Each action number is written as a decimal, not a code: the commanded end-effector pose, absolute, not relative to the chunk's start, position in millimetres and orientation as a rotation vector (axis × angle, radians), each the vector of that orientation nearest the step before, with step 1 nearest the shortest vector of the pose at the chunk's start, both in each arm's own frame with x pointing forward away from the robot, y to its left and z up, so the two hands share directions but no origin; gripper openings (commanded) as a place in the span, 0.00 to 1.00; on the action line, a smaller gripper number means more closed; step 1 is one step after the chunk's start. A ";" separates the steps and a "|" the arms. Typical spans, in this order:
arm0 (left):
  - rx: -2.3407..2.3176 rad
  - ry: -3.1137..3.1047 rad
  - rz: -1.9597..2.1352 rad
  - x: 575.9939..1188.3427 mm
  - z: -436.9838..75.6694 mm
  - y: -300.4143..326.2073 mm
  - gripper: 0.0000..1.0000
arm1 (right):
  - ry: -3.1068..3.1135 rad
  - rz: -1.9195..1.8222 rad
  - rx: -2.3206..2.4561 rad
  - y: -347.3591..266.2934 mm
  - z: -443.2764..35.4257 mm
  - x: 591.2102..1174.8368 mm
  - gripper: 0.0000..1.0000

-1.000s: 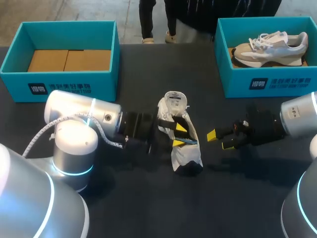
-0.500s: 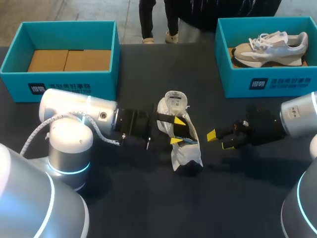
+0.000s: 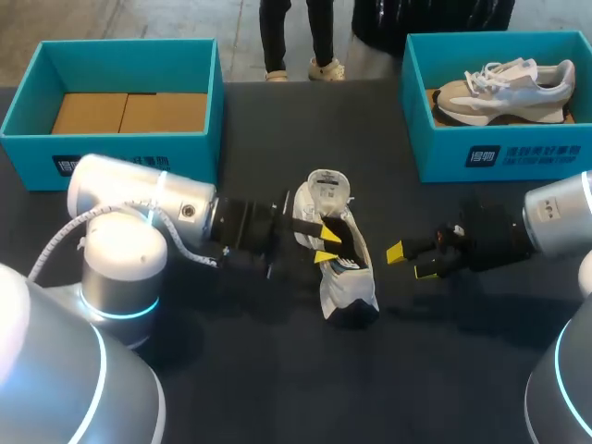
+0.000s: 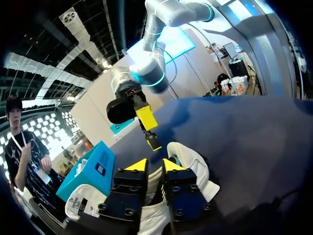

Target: Take the shoe out of the shoebox, open the shoe tongue, remove and reinsert the insole, then place the shoe into the shoebox

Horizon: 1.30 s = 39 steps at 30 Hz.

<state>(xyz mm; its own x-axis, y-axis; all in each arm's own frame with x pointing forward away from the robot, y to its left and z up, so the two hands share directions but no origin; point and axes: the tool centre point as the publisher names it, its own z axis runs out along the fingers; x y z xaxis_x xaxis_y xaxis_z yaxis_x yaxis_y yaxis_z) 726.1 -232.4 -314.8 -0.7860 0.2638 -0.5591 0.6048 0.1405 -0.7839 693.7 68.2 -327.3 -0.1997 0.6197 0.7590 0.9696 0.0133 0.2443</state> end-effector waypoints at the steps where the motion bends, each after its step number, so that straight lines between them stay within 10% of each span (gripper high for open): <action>1: 0.943 2.173 -1.654 733.0 -307.1 -227.5 0.00 | -1.856 -1.050 -1.626 68.9 -326.9 692.7 1.00; 39: 1.591 2.286 -1.494 724.7 -284.2 -219.7 0.00 | -2.043 -1.010 -1.618 29.2 -295.6 697.6 1.00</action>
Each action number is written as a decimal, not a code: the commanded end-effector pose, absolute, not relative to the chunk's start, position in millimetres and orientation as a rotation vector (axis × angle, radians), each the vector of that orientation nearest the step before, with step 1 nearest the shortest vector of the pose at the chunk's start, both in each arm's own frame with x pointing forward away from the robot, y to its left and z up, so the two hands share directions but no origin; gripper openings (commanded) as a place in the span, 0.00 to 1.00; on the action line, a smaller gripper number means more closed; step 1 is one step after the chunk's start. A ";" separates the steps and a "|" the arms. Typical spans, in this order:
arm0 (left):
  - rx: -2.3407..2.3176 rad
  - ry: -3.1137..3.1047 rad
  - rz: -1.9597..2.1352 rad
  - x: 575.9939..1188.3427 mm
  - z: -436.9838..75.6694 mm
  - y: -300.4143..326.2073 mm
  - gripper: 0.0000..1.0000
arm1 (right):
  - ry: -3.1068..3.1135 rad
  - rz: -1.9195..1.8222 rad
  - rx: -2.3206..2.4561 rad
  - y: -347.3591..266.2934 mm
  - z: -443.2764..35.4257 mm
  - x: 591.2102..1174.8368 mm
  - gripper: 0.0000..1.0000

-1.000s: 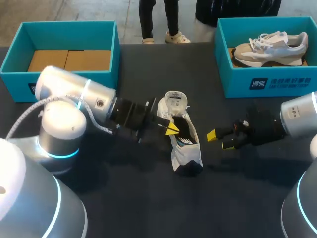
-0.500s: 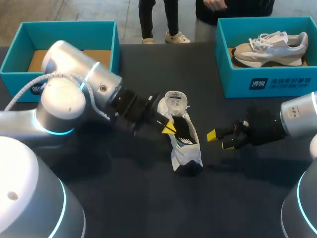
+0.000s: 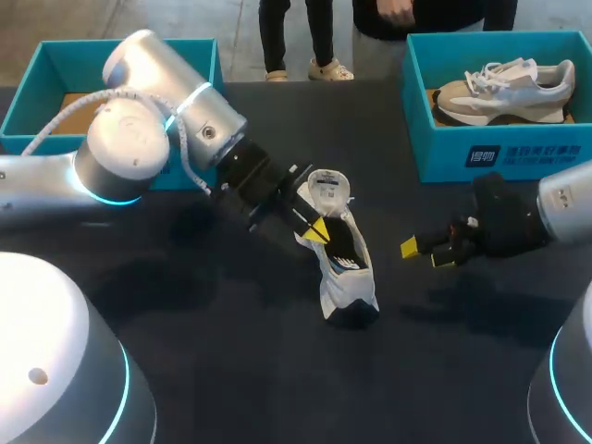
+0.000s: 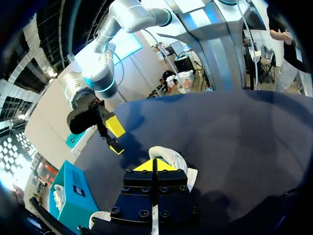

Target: Take the shoe out of the shoebox, open the shoe tongue, remove and reinsert the insole, then place the shoe into the shoebox

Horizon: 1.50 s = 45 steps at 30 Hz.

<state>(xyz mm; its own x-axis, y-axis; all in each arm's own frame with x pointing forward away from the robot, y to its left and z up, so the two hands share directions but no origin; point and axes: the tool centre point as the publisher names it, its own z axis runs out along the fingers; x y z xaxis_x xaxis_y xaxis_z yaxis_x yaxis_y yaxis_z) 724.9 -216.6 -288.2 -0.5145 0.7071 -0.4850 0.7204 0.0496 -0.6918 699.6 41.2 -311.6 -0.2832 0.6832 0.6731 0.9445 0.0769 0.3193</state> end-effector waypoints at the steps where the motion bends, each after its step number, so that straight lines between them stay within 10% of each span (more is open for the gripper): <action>1: 1.598 2.283 -1.497 723.6 -283.1 -220.4 0.00 | -2.063 -1.000 -1.612 27.4 -293.7 698.9 1.00; 45: 2.179 2.285 -1.207 717.5 -298.3 -225.2 0.00 | -2.386 -0.830 -1.605 -65.4 -204.2 706.5 1.00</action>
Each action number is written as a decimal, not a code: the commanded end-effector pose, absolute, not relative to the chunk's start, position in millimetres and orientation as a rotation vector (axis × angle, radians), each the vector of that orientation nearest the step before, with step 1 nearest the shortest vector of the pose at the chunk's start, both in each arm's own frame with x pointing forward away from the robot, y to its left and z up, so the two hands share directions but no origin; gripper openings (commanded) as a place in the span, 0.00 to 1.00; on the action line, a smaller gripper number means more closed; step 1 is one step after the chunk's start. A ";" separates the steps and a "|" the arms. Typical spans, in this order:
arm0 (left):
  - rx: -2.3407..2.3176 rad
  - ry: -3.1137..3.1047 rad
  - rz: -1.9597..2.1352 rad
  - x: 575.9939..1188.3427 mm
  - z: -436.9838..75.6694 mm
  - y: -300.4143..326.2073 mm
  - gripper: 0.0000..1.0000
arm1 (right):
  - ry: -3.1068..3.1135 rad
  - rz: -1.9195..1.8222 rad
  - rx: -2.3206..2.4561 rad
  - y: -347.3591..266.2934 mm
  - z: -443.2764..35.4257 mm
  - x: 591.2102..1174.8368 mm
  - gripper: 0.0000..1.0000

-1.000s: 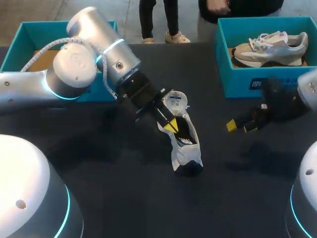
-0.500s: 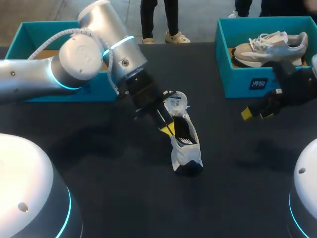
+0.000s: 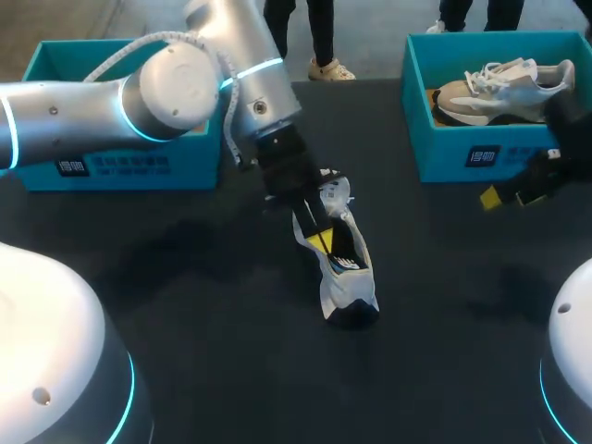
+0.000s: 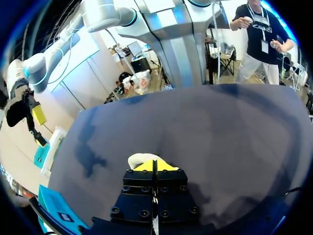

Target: Take the shoe out of the shoebox, open the shoe tongue, remove and reinsert the insole, then place the shoe into the shoebox

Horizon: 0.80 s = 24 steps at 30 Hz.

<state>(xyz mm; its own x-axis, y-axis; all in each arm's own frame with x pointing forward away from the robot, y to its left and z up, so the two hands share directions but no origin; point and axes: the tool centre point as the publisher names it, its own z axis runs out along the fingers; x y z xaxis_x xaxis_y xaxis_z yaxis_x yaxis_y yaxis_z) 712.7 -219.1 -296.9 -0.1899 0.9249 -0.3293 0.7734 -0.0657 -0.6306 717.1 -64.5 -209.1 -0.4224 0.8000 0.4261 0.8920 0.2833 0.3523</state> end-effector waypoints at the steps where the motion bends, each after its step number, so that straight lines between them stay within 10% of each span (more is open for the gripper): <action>1: -1.873 -1.960 1.036 718.0 -298.7 -225.8 0.00 | -2.386 -0.830 -1.605 -65.4 -204.2 706.5 1.00; 24: -1.986 -1.932 0.996 721.4 -301.7 -231.5 0.00 | -2.386 -0.830 -1.605 -65.4 -204.2 706.5 1.00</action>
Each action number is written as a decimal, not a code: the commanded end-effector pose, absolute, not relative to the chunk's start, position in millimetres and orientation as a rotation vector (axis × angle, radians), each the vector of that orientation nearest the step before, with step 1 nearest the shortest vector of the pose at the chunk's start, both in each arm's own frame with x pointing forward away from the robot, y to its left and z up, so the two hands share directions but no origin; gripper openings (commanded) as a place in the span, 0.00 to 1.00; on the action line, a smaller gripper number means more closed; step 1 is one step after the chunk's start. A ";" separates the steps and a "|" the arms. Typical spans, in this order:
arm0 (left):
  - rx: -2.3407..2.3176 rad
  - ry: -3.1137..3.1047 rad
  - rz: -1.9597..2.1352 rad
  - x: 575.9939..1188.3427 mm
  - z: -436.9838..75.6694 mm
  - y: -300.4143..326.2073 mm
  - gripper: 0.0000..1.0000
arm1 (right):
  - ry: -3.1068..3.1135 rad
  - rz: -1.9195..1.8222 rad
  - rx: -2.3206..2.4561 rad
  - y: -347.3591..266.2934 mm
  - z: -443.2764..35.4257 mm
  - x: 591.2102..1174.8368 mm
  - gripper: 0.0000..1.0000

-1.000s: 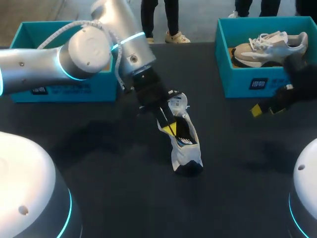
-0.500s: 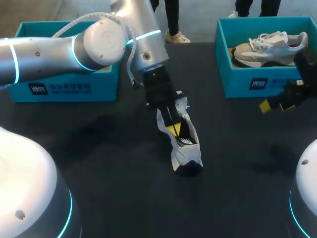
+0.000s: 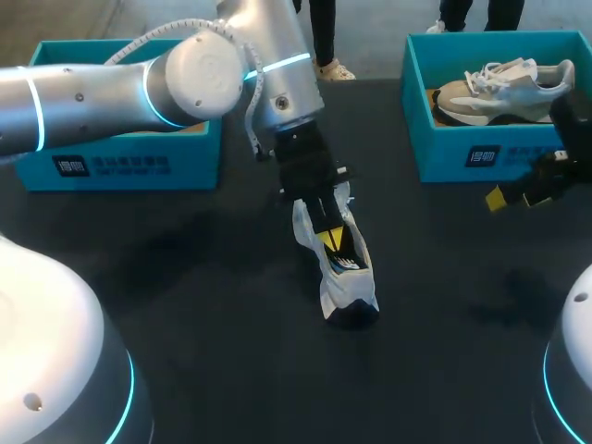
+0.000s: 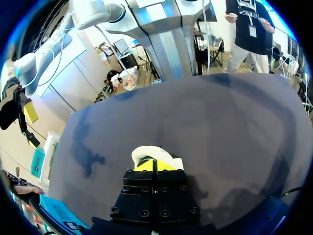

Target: Take the shoe out of the shoebox, open the shoe tongue, remove and reinsert the insole, then place the shoe into the shoebox

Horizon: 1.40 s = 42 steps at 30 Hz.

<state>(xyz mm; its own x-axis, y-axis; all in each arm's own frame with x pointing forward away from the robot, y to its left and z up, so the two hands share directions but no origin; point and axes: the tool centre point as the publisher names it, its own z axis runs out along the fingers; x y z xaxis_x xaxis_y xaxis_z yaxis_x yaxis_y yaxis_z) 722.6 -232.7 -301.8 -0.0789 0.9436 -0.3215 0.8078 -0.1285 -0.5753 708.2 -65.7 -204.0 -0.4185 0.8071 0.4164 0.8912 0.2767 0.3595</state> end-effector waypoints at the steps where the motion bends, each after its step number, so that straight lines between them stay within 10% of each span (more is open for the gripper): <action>1: -1.986 -1.932 0.996 721.4 -301.7 -231.5 0.00 | -2.386 -0.830 -1.605 -65.4 -204.2 706.5 1.00; 42: -2.110 -2.075 0.579 748.6 -348.8 -253.5 0.00 | -2.386 -0.830 -1.605 -65.4 -204.2 706.5 1.00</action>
